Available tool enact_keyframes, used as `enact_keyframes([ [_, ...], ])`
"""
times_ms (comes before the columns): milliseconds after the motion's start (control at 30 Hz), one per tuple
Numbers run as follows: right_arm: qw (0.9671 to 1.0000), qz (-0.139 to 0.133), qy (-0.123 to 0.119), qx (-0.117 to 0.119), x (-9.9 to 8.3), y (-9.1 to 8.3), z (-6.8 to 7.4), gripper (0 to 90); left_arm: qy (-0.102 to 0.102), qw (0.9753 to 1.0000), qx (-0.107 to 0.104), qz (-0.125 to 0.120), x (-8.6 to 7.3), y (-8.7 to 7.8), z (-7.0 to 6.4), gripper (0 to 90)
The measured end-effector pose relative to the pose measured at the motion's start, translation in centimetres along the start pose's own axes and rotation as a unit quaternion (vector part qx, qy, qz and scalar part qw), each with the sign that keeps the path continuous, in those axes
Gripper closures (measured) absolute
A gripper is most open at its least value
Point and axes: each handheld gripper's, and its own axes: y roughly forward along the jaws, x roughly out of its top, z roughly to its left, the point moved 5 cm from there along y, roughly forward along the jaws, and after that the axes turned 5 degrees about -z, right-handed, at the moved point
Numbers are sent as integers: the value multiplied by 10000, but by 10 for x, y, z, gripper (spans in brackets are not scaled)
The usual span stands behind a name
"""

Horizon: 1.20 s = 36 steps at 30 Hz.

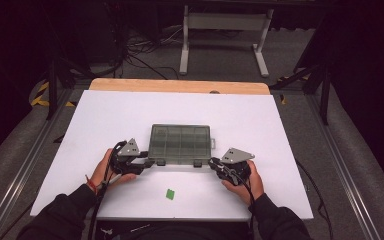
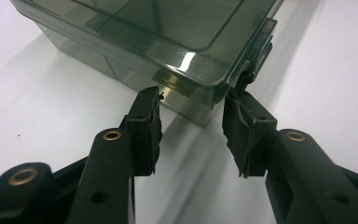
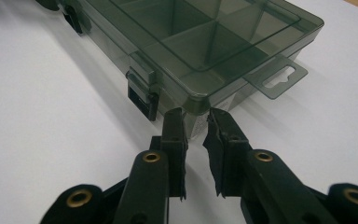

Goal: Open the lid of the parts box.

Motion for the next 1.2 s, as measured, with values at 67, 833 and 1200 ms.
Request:
enact_keyframes([
  [67, 9999, -62, 65, 72, 0, 0, -1, 772, -18, 10000, -16, -52, 1, -1, 1, 574],
  [833, 9999, 20, 100, 131, -1, 3, 0, 728, -113, 9999, -47, -118, 1, -2, 2, 558],
  [1200, 9997, -14, 178, 189, 0, 2, -1, 747, -113, 9999, -52, -76, 1, -1, 2, 566],
])
